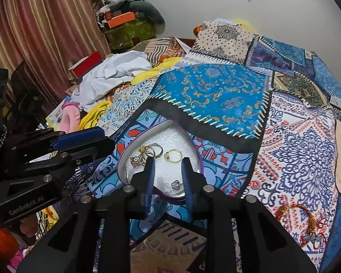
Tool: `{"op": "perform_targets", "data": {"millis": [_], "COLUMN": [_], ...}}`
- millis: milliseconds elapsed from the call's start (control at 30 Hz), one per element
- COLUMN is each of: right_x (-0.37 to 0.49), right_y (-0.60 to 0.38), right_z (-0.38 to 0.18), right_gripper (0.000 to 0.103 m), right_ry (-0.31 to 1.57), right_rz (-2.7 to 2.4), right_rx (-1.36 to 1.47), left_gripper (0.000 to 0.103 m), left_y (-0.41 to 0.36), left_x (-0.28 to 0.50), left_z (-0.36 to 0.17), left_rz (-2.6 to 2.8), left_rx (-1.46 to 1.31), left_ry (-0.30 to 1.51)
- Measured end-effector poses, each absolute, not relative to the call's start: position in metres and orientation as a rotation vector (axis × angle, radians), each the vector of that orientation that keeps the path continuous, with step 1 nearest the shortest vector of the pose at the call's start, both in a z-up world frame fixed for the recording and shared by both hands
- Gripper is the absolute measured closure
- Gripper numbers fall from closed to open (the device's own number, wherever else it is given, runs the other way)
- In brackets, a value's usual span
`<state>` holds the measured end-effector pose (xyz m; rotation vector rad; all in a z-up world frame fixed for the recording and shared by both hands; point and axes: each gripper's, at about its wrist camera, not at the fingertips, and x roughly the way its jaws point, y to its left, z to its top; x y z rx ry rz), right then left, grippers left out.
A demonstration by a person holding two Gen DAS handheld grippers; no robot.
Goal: Organize jewelry
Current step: 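Lower the silver ring into the heart tin and open the right gripper, then move both grippers over the red beaded bracelets on the quilt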
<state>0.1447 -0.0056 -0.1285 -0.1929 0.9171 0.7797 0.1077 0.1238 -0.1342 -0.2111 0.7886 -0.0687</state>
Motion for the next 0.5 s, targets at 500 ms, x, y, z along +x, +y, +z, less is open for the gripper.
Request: {"op": "perform_targets", "data": {"millis": [500], "right_x": [0.131], "right_y": [-0.055], "right_z": [-0.098], "right_gripper": [0.058], "right_ry": [0.815], "right_rz": [0.673], "right_rx": [-0.180], "left_gripper": [0.061], "left_y": [0.091], "left_x": [0.101], "left_z": [-0.112], "left_rz": [-0.075], "left_rx": [-0.149], "left_ry": [0.766]}}
